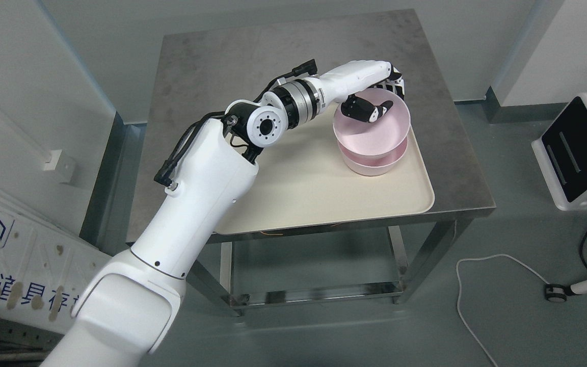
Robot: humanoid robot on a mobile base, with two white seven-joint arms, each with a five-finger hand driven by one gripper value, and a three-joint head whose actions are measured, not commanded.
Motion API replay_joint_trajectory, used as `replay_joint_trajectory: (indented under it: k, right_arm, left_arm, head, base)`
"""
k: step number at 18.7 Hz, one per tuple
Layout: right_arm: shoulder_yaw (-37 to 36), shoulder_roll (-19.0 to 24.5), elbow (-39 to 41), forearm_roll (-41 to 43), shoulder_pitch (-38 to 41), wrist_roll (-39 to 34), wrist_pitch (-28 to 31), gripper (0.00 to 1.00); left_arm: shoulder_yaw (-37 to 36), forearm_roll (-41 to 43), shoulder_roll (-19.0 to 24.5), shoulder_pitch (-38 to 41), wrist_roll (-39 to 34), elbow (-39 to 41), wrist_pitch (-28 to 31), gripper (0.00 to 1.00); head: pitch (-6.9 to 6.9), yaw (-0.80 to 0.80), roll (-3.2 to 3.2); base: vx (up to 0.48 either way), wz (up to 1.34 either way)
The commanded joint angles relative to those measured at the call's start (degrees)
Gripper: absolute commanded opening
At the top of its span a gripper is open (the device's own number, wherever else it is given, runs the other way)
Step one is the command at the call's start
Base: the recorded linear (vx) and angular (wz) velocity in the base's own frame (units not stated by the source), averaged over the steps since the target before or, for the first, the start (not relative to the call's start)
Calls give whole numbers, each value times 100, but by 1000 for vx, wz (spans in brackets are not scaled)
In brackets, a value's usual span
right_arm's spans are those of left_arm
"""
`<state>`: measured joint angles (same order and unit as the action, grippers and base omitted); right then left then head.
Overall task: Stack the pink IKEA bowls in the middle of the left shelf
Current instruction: 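Lower the pink bowl into the other pink bowl and release it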
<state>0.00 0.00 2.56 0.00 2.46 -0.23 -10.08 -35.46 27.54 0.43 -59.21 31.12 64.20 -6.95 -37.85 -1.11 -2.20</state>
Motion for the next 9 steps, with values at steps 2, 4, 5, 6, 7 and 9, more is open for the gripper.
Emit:
replay_joint_trajectory:
  k: [2, 4, 5, 6, 7, 9]
  right_arm:
    - [-62, -100, -1, -44, 0, -4, -3, 100]
    - [-62, -100, -1, -44, 0, -4, -3, 100]
    - [-62, -100, -1, -44, 0, -4, -3, 100]
    - [-62, -100, -1, -44, 0, -4, -3, 100]
    - [-62, -100, -1, -44, 0, -4, -3, 100]
    - [-62, -100, -1, -44, 0, -4, -3, 100]
  left_arm:
    - [-128, 49, 57, -81, 61, -250, -9, 7]
    - [-146, 76, 57, -73, 61, -294, 0, 53]
    - [-76, 85, 57, -64, 61, -285, -17, 59]
    - [29, 67, 57, -20, 52, -242, -43, 69]
    - [300, 41, 57, -3, 26, -180, -70, 74]
    - [1466, -81, 57, 137, 26, 196, -79, 79]
  head:
    - [0, 0, 0]
    - [0, 0, 0]
    - [0, 0, 0]
    - [0, 0, 0]
    - [0, 0, 0]
    - [0, 0, 0]
  base:
    - [0, 0]
    - [0, 0]
    - [0, 0]
    - [0, 0]
    - [0, 0]
    - [0, 0]
